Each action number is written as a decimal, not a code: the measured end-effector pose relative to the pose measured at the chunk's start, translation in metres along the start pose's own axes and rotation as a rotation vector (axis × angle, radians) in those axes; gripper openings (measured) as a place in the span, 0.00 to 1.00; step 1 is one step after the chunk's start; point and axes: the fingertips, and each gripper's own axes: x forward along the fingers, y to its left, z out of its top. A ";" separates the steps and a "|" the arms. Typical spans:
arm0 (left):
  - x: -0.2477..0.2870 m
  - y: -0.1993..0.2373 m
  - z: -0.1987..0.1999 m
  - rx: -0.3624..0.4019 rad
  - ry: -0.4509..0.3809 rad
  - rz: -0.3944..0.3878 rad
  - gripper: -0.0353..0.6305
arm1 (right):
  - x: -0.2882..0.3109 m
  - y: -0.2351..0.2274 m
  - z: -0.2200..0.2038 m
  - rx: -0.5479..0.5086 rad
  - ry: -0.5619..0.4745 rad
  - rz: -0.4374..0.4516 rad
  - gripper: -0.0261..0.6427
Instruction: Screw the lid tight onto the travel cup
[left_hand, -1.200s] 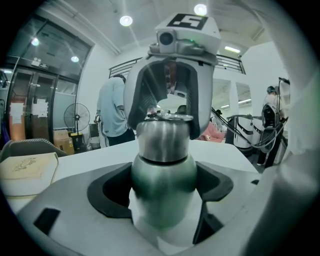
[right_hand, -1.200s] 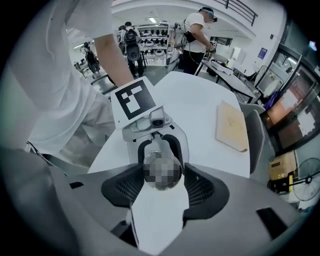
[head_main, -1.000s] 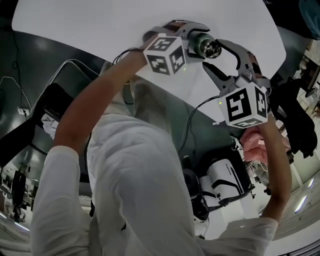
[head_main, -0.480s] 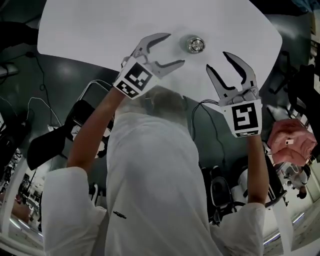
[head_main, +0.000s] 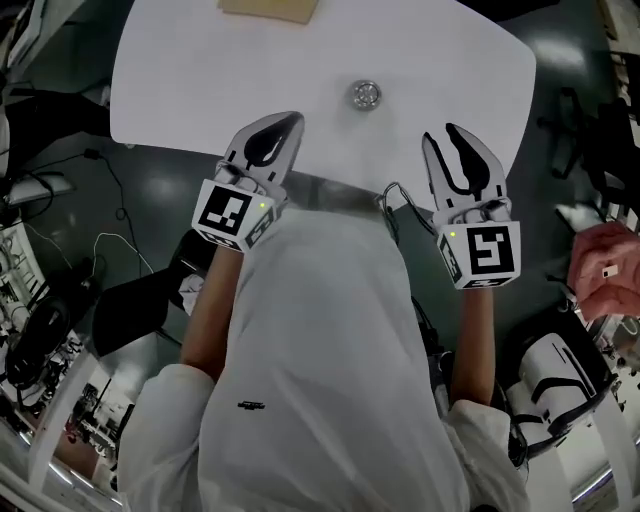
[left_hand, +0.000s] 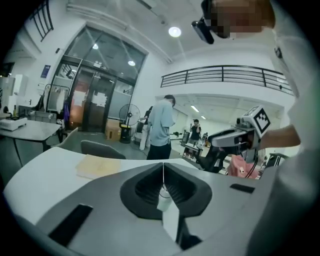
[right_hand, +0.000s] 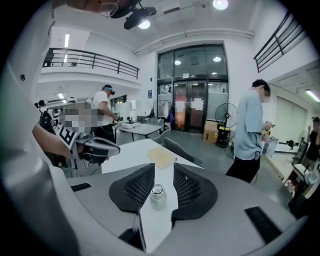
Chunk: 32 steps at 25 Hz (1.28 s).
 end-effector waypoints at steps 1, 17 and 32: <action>-0.005 -0.004 0.005 0.007 0.010 0.001 0.06 | -0.008 0.000 0.004 0.018 -0.020 -0.020 0.18; -0.081 -0.043 0.055 0.021 -0.064 0.092 0.06 | -0.035 0.039 0.017 -0.002 -0.126 -0.057 0.07; -0.048 -0.070 0.053 0.042 -0.022 0.042 0.06 | -0.032 0.044 -0.001 -0.004 -0.083 0.029 0.07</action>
